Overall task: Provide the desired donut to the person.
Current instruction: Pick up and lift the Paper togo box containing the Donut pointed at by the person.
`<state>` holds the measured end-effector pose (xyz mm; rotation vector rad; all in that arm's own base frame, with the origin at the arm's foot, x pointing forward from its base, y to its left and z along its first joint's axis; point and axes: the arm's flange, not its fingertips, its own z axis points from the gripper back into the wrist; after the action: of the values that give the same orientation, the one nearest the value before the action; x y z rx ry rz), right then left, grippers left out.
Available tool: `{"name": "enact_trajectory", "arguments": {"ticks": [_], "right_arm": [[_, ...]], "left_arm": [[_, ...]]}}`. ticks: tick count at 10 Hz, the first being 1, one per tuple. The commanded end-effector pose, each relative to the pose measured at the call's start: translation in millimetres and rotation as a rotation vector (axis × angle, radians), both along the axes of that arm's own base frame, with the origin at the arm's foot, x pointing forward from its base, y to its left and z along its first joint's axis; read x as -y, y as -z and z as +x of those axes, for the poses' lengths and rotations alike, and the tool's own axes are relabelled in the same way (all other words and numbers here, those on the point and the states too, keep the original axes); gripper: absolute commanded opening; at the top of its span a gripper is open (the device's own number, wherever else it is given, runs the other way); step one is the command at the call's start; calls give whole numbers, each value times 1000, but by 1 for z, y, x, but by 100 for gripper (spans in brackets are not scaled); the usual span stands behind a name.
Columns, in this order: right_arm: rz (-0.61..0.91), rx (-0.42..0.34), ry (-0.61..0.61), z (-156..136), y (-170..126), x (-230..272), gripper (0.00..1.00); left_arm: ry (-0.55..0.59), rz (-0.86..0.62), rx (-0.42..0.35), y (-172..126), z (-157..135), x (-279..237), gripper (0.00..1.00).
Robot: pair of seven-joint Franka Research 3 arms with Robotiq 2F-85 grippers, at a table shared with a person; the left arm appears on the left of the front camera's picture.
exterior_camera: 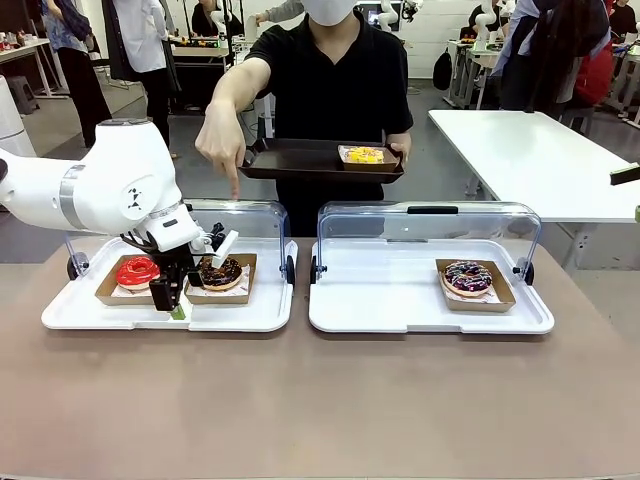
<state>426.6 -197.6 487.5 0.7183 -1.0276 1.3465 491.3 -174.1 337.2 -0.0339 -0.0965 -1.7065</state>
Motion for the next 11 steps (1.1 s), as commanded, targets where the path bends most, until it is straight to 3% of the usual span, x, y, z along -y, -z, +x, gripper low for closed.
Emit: {"name": "enact_trajectory", "arguments": {"ticks": [1, 11], "right_arm": [[-5, 11, -22, -1, 2, 1, 100], [-5, 11, -22, -1, 2, 1, 100]], "left_arm": [[-20, 7, 17, 2, 9, 2, 100], [-25, 20, -21, 9, 19, 3, 100]]}}
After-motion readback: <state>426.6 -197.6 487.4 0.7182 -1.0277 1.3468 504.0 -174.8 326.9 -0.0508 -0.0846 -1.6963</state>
